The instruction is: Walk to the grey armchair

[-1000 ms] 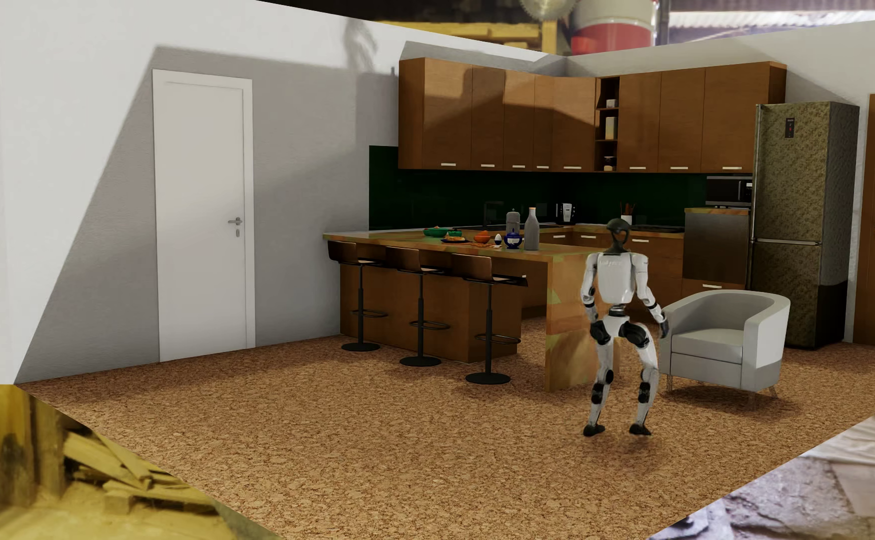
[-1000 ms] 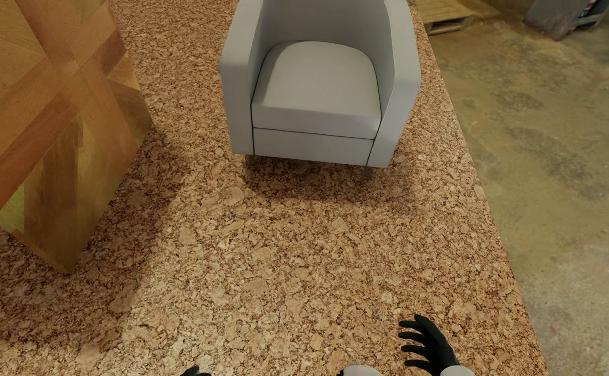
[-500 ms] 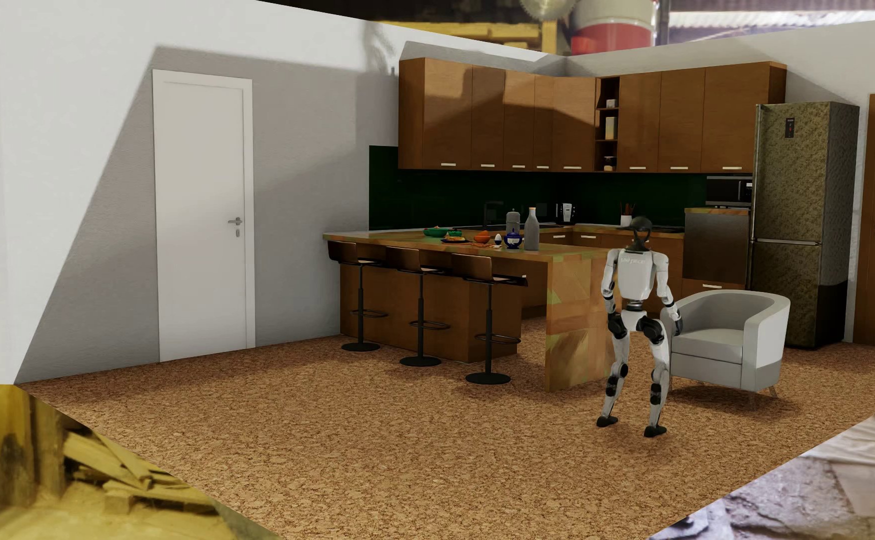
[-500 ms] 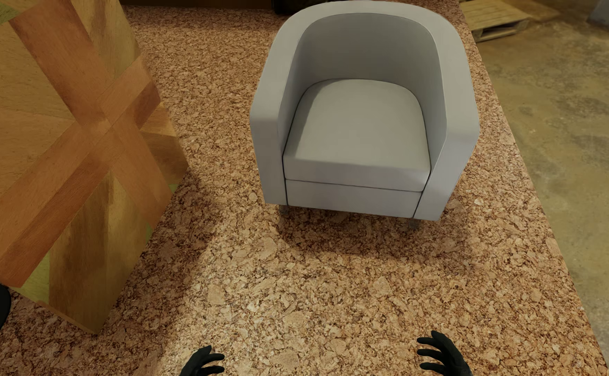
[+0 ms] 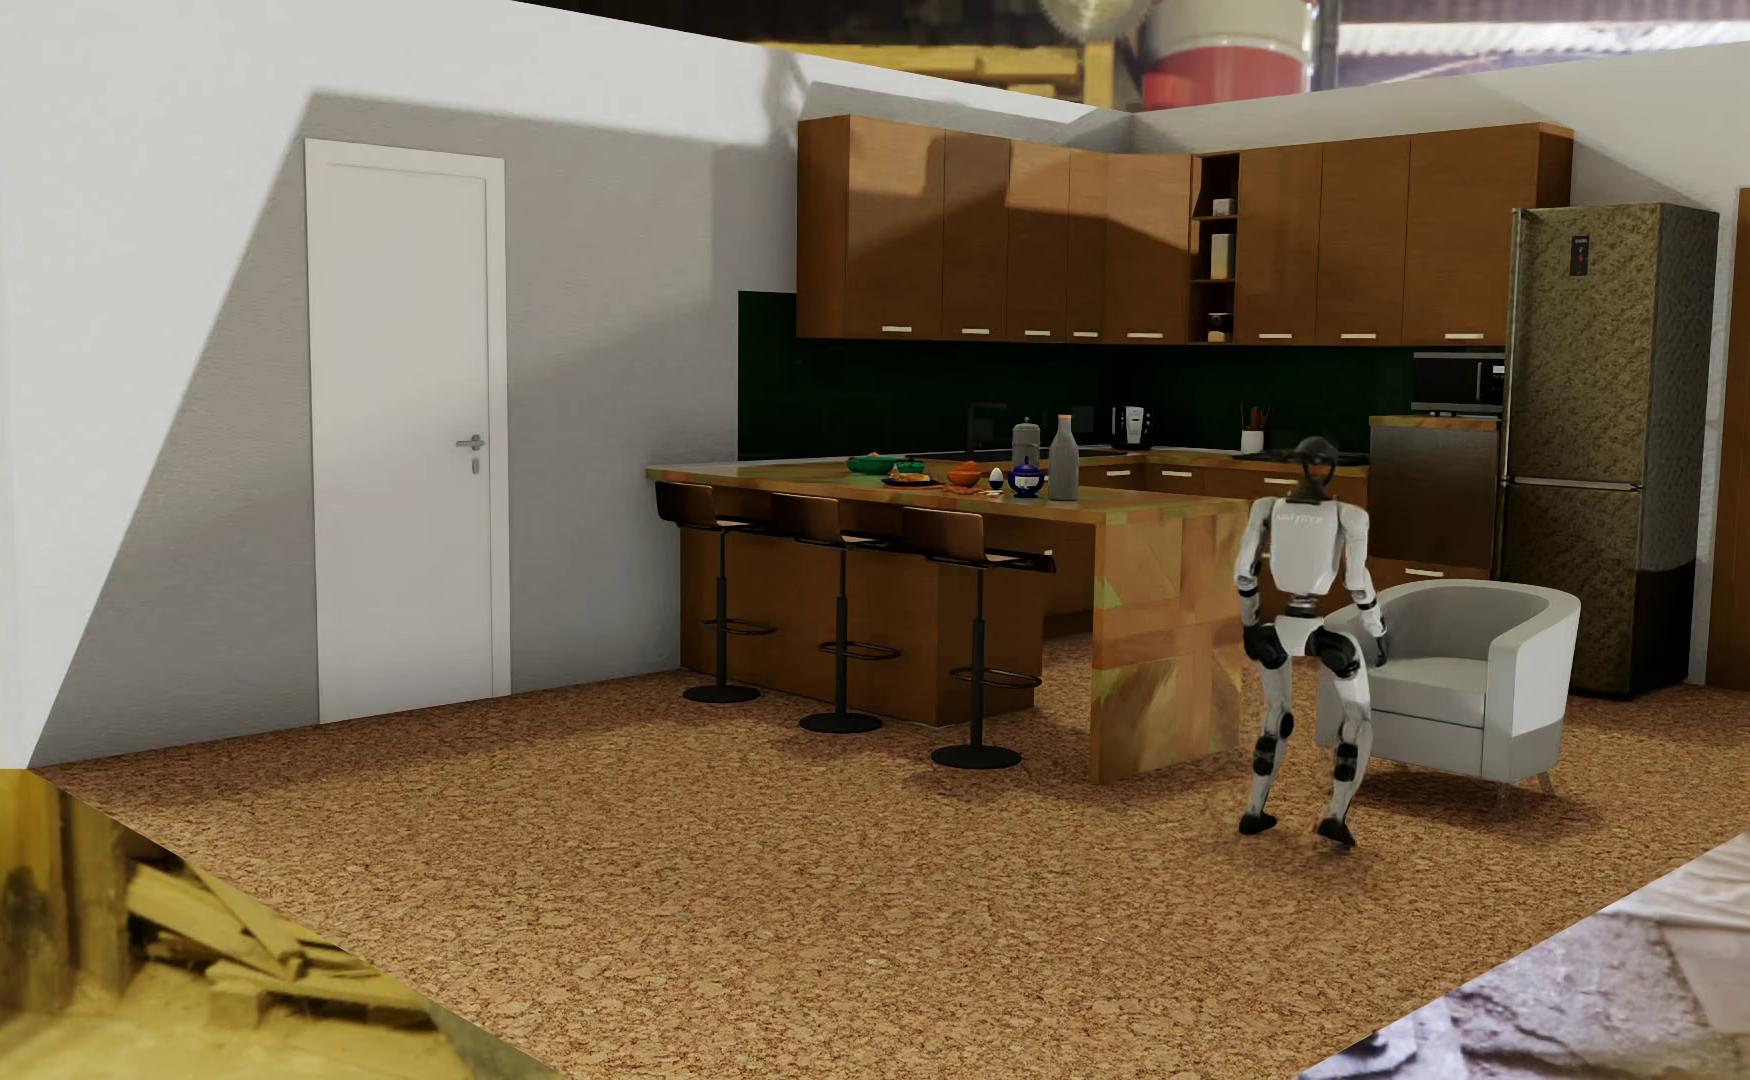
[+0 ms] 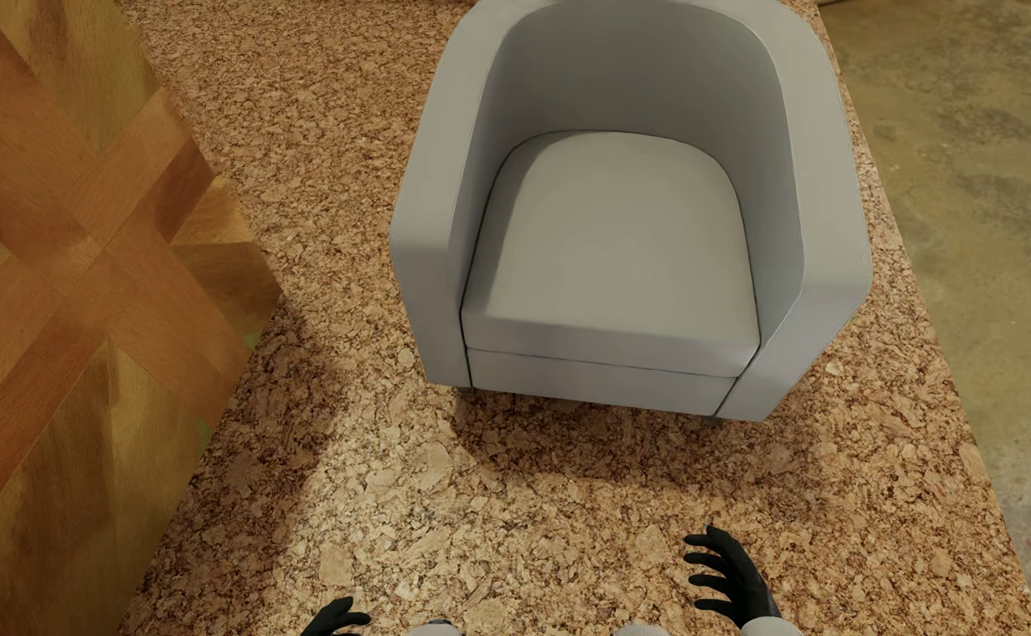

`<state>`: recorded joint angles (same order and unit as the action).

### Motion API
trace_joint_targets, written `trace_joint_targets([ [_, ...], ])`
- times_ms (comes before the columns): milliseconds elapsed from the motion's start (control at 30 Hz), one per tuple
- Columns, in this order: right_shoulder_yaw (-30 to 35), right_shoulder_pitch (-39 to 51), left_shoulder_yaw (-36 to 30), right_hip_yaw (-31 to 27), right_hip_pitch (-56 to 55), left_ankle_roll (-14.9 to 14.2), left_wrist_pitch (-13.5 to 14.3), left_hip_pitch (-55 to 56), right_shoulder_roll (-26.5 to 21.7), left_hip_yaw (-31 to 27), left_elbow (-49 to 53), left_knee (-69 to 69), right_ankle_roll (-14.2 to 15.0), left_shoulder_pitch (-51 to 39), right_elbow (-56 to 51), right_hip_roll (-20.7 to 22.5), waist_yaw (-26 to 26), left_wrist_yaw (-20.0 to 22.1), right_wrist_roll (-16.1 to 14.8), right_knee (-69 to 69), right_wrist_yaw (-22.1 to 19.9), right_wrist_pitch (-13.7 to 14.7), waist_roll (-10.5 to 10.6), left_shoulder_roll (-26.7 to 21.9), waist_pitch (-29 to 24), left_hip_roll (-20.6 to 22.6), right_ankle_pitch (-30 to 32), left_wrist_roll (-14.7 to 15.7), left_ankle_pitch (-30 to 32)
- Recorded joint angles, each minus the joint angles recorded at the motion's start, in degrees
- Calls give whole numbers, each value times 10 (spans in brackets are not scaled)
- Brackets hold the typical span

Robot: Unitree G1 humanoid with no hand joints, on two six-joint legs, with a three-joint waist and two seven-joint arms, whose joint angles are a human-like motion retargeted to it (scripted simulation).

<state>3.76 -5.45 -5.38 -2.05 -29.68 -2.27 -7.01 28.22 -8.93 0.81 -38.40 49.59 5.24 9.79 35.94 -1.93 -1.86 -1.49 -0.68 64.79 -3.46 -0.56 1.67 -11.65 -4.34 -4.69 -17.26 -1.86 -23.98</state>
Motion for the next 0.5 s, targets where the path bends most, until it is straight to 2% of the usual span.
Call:
trace_joint_targets([
  [33,-27,-9,-1,-3,-16,3,12,-11,4,4,16,9,4,4,8,-8,11,3,7,-85,12,-1,-11,17,-8,9,-32,-3,3],
  [67,-43,-8,11,-6,-21,4,27,3,-10,4,58,74,-16,7,33,-16,17,9,11,-171,23,3,-22,39,-23,16,0,0,29],
  [100,-39,-29,-5,-6,-22,22,48,25,-26,-8,63,119,-22,0,19,-13,5,8,10,-160,26,7,-20,43,-18,20,-14,3,53],
  [133,-32,-37,-4,-6,-11,66,69,20,-40,-15,48,119,-20,-5,15,-6,1,-3,7,-169,23,14,-13,35,-13,21,-18,11,50],
  [167,-35,-40,9,1,2,116,78,9,-41,-15,49,84,-19,-4,1,-6,5,-19,1,-181,14,20,-2,28,-11,22,-20,22,27],
  [200,-22,-30,28,6,10,92,77,-15,-33,-16,44,31,-15,-1,0,-3,0,-27,-1,-176,2,17,9,36,-11,16,-19,24,-9],
  [233,-6,-22,21,6,7,-3,74,-39,-18,-19,23,-4,-13,-1,-11,-1,-6,-29,-1,-161,-11,5,14,28,-9,9,-17,21,-26],
  [300,6,-13,16,2,25,1,50,-49,-8,-15,37,-19,-8,19,-19,-10,-26,-17,-6,-187,-19,-17,3,25,-1,18,-34,10,-24],
  [367,-25,-12,19,-3,39,3,36,-65,-11,-14,26,-43,-9,23,-18,-16,-21,7,-17,-201,-6,-23,-12,28,-3,26,-31,10,-15],
  [400,-29,-12,18,-7,41,1,37,-70,-11,-13,25,-48,-8,20,-12,-17,-11,20,-22,-200,5,-21,-26,29,-3,29,-37,18,-14],
  [433,-28,-17,22,-4,42,-1,40,-66,-17,-15,36,-41,-13,21,-7,-13,-5,29,-25,-201,17,-15,-31,36,0,24,-38,25,-15],
  [467,-22,-27,16,-2,47,5,46,-68,-28,-17,33,-41,-15,14,-12,-6,-1,33,-27,-211,25,-7,-28,40,2,17,-33,31,-18],
  [500,-28,-36,13,-4,51,-2,50,-72,-36,-15,25,-48,-14,5,-15,-3,0,32,-29,-220,28,-2,-28,34,6,15,-27,37,-13],
])
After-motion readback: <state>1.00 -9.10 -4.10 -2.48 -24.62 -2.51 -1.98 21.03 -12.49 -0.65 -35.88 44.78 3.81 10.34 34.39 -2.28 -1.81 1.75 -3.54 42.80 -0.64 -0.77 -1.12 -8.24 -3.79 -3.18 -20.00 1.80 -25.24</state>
